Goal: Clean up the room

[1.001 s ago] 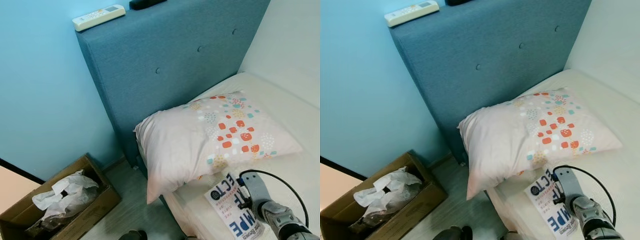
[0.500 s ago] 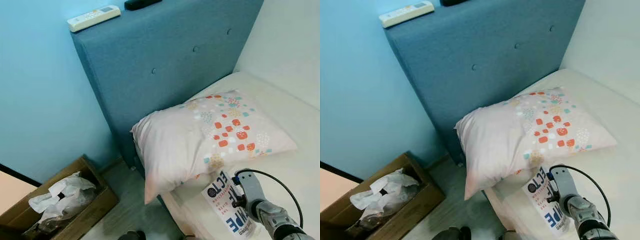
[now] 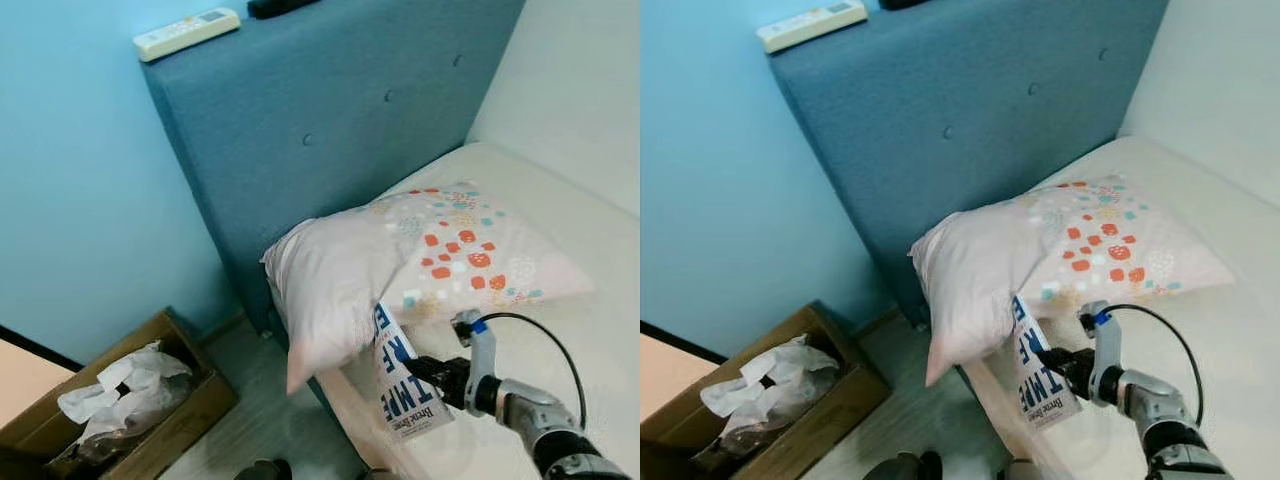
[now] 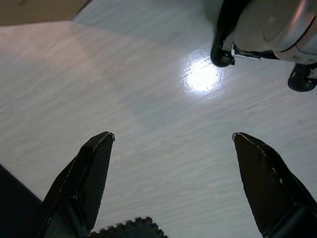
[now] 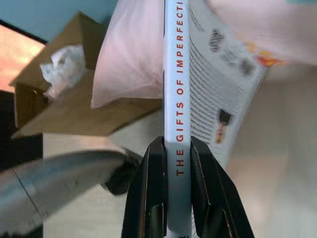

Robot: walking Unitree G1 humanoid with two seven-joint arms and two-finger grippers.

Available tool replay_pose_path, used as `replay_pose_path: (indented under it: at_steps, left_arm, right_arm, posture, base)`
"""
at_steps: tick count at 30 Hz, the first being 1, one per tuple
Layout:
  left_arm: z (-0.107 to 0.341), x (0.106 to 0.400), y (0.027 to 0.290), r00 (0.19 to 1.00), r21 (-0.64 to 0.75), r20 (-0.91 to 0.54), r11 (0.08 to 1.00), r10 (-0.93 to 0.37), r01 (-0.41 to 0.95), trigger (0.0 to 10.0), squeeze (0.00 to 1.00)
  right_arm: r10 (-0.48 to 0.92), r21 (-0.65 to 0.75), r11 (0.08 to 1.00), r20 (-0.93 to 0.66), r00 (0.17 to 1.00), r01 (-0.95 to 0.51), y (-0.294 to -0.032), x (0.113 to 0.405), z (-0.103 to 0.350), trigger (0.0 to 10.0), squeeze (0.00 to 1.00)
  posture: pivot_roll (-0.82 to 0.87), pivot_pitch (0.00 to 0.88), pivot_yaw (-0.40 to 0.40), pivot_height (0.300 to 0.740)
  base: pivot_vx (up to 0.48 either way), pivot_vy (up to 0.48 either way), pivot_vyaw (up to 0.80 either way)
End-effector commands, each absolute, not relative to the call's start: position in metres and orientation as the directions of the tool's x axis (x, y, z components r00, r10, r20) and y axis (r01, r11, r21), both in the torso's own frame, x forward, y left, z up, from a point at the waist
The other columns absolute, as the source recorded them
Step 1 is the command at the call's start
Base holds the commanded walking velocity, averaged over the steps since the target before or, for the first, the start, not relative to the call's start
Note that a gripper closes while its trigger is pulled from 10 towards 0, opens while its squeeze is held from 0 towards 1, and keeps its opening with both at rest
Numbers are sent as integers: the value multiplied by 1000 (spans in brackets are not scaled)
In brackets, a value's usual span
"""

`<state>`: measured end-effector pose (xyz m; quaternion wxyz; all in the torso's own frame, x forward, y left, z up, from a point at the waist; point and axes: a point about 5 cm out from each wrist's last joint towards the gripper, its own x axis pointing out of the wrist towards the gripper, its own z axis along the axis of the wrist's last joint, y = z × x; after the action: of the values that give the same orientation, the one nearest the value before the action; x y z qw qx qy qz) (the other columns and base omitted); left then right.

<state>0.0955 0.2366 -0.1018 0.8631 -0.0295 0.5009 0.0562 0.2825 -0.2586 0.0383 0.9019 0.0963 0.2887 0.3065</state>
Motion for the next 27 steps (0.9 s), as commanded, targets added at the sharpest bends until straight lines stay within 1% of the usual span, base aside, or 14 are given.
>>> replay_pose_path:
  at_steps: [1, 3, 4, 5, 7, 13, 16, 17, 18, 19, 20, 23, 25, 27]
  left_arm:
    - [-106, 81, 235, 446, 10, -893, 993, 63, -119, 10000, 0]
    - [-106, 82, 234, 447, 8, -893, 993, 60, -117, 10000, 0]
    - [-106, 82, 234, 447, 8, -893, 993, 60, -116, 10000, 0]
    - [-106, 82, 234, 447, 8, -893, 993, 60, -116, 10000, 0]
    - [-106, 82, 234, 447, 8, -892, 993, 59, -115, 10000, 0]
    - [-106, 81, 236, 445, 11, -893, 993, 63, -117, 10000, 0]
    - [-106, 80, 237, 444, 13, -894, 993, 64, -118, 10000, 0]
    - [-106, 79, 237, 443, 15, -894, 993, 66, -119, 10000, 0]
    - [-106, 79, 237, 443, 15, -894, 993, 66, -119, 10000, 0]
    - [-106, 78, 238, 443, 15, -894, 993, 68, -120, 10000, 0]
    - [-106, 78, 238, 443, 15, -894, 993, 68, -120, 10000, 0]
    - [-106, 77, 239, 441, 17, -895, 993, 69, -121, 10000, 0]
    - [-106, 77, 239, 441, 17, -895, 993, 69, -120, 10000, 0]
    - [-106, 76, 240, 441, 17, -895, 993, 69, -119, 10000, 0]
  right_arm:
    - [644, 382, 764, -492, 586, -519, -257, 273, 30, 10000, 0]
    - [572, 317, 800, -656, 492, -509, -269, 255, 13, 10000, 0]
    - [543, 292, 809, -704, 458, -511, -273, 249, 8, 10000, 0]
    - [543, 292, 809, -704, 458, -511, -273, 249, 8, 10000, 0]
    - [489, 259, 809, -794, 361, -528, -280, 233, -4, 10000, 0]
    - [449, 249, 802, -851, 272, -543, -282, 220, -14, 10000, 0]
    - [395, 196, 813, -877, 274, -548, -284, 217, -17, 10000, 0]
    - [316, 113, 838, -898, 306, -533, -288, 217, -19, 10000, 0]
    - [316, 113, 838, -898, 306, -533, -288, 217, -19, 10000, 0]
    - [235, 29, 864, -906, 352, -502, -293, 219, -20, 10000, 0]
    - [235, 29, 864, -906, 352, -502, -293, 219, -20, 10000, 0]
    - [58, -161, 891, -887, 459, -424, -305, 226, -16, 10000, 0]
    - [34, -188, 891, -880, 474, -414, -307, 228, -15, 10000, 0]
    - [-28, -244, 903, -854, 520, -353, -312, 230, -11, 10000, 0]
  posture:
    - [24, 296, 51, 702]
    - [18, 301, 53, 702]
    - [19, 301, 53, 702]
    - [19, 301, 53, 702]
    - [26, 304, 54, 702]
    - [30, 307, 54, 702]
    - [34, 308, 53, 702]
    - [39, 309, 53, 702]
    - [39, 309, 53, 702]
    - [40, 310, 54, 702]
    - [40, 310, 54, 702]
    - [41, 314, 56, 702]
    - [41, 314, 56, 702]
    - [44, 316, 57, 702]
  base:
    - [0, 0, 0]
    - [0, 0, 0]
    - [0, 0, 0]
    - [0, 0, 0]
    - [0, 0, 0]
    - [0, 0, 0]
    - [0, 0, 0]
    - [0, 0, 0]
    - [0, 0, 0]
    - [0, 0, 0]
    - [0, 0, 0]
    - [0, 0, 0]
    - [0, 0, 0]
    - [0, 0, 0]
